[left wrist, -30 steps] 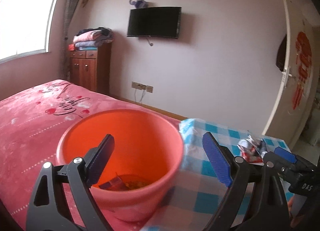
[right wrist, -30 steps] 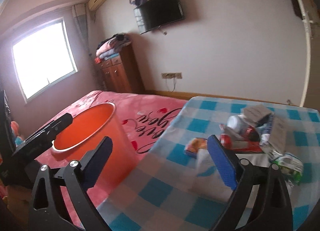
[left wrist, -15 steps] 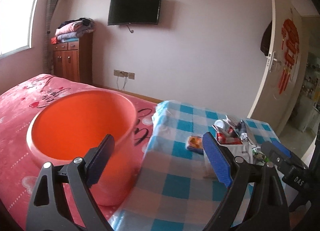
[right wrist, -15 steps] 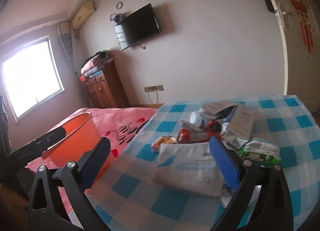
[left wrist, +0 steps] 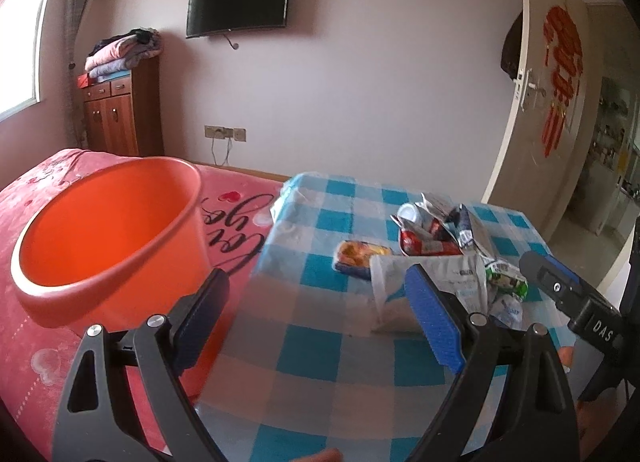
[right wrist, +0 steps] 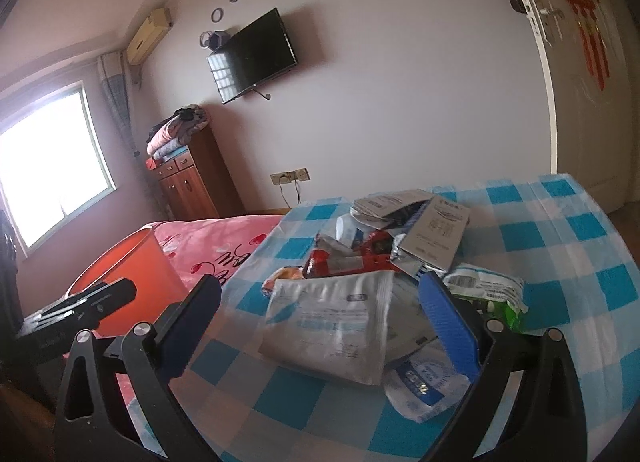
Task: Collect trash
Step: 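Move both tools back over the table toward the remaining trash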
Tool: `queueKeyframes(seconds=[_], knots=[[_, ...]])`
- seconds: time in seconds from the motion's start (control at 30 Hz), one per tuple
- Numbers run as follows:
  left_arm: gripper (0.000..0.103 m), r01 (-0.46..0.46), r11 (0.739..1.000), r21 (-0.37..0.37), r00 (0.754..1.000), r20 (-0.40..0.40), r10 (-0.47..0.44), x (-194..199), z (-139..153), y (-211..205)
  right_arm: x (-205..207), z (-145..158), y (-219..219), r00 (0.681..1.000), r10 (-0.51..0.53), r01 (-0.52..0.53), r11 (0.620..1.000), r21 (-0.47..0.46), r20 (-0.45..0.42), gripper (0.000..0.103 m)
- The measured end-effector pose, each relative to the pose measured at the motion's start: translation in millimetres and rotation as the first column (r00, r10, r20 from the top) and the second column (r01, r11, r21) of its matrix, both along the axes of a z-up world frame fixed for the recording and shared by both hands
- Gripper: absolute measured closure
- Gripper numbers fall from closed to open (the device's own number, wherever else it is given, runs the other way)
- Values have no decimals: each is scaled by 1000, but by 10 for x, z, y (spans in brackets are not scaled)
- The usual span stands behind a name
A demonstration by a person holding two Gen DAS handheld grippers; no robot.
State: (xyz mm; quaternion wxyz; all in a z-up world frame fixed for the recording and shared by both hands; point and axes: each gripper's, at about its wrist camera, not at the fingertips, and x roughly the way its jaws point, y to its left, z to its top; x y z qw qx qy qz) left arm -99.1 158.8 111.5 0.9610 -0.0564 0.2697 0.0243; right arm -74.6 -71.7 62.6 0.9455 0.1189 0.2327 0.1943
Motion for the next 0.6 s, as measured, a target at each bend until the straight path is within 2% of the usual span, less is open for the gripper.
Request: queueKeyframes(seconds=[0.37,0.47,0.6], knots=[[13,89,996,-29,991,-100,-91,91,-250,-350,89,-96,-419,995,-85,86,996,29,-46,5],[13,106,992,-75,983,-140,-115,142,-336,-434,119,-107,-587,991,-124,126,991,39,-54,5],[13,114,975,-191,968,-197,-152,237,-467,-499,182,-154,-869,980,-178,183,981,64,-87,5]])
